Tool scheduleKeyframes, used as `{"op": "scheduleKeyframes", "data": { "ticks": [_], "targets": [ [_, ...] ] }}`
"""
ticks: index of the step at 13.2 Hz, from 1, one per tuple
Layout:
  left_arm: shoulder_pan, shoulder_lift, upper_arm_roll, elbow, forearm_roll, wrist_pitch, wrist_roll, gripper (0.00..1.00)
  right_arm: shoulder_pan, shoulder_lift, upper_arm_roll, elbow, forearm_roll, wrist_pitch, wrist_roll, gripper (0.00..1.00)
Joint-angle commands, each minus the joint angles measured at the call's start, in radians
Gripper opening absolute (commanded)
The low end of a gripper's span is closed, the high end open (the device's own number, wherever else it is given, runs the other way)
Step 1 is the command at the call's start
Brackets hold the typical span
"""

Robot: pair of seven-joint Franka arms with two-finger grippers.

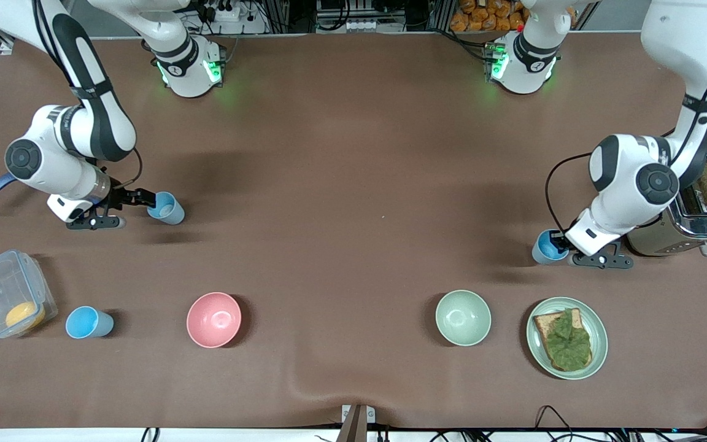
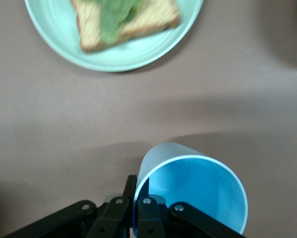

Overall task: Stack blue cups with both arms
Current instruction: 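Close both grippers around the two blue cups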

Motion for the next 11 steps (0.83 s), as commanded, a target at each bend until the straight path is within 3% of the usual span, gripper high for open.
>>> {"op": "scheduleKeyframes", "data": {
  "ticks": [1,7,11],
  "targets": [
    [0.004,-0.075,-0.079,0.071,0.014,-0.154,-0.004,0.00,0.003,0.007,0.013,-0.006,0.046,0.016,-0.018,0.82],
    [-0.013,-0.050,-0.130,0.373,-0.040,-0.486,0.000,0.00,0.037,0.010,0.013,-0.003,0.109,0.004,-0.012,0.00],
    [-0.022,-0.049,-0.144,0.423,-0.045,-0.550,-0.001,0.00,0.045,0.010,0.014,0.041,0.126,-0.043,-0.014,0.00]
  ]
}}
